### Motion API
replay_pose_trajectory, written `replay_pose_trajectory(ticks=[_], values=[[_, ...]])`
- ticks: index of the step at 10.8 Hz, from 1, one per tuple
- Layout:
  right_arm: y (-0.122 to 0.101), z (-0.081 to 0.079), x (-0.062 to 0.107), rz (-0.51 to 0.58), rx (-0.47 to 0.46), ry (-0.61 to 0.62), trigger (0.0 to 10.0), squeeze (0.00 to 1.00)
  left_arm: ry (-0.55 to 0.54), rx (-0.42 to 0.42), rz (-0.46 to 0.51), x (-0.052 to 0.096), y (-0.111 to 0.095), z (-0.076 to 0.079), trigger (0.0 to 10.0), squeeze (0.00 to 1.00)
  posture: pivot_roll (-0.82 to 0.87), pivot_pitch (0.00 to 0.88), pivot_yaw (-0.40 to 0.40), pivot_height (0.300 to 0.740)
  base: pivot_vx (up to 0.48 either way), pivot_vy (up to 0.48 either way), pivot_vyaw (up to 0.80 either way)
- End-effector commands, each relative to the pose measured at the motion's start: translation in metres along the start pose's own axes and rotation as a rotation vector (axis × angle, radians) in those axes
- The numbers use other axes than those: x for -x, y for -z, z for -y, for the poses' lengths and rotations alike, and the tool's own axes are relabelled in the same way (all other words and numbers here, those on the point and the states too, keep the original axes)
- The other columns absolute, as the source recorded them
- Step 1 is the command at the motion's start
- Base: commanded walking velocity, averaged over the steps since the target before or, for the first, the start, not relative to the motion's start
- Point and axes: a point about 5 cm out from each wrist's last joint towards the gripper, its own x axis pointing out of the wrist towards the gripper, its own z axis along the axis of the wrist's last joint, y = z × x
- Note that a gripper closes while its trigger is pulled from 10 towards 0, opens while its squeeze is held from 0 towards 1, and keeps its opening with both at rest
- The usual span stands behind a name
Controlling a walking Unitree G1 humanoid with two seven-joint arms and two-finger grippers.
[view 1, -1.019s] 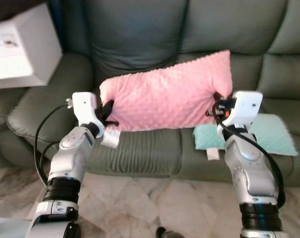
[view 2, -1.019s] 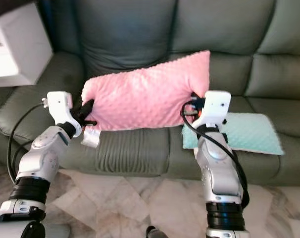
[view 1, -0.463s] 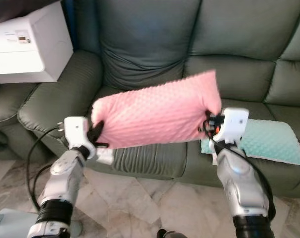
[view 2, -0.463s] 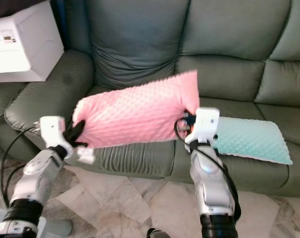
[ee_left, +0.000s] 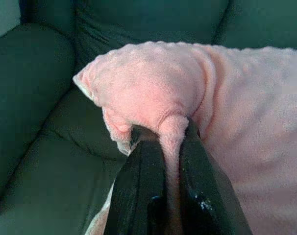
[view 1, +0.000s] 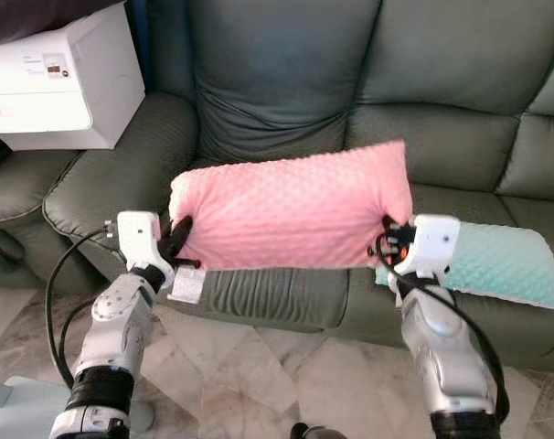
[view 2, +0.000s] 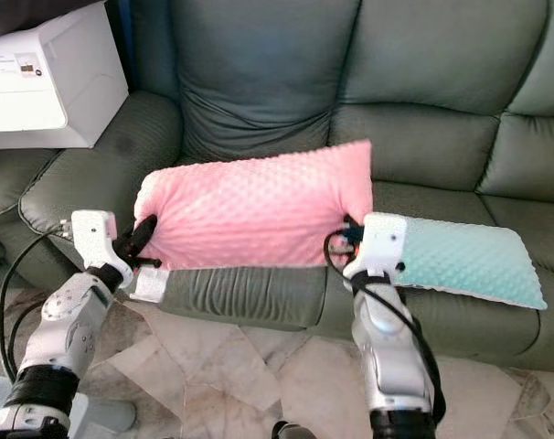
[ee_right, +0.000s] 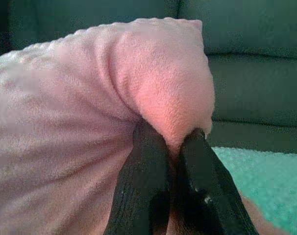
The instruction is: Move the pillow to the sofa
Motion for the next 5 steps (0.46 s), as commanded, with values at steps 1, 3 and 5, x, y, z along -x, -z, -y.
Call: replay_pose_trajectory(ticks=[1, 3, 5], values=[[-0.0094, 0.0007, 0.0016, 0.047, 0.005, 0.012, 10.0, 0.0, 0.003, -0.008, 0.017, -0.0024, -0.0067, -0.0021, 10.0, 0.0, -0.13, 0.14, -0.01, 0.74, 0.458, 0.0, 0.0], [-0.0098, -0.0003, 0.0022, 0.05, 0.005, 0.007, 10.0, 0.0, 0.007, -0.014, 0.01, -0.0038, -0.0066, -0.0021, 10.0, 0.0, -0.14, 0.14, -0.006, 0.74, 0.459, 0.0, 0.0], [-0.0107, -0.0014, 0.0036, 0.054, 0.008, -0.001, 10.0, 0.0, 0.016, -0.01, 0.007, -0.0059, -0.0064, -0.0009, 10.0, 0.0, -0.14, 0.139, -0.009, 0.74, 0.458, 0.0, 0.0]])
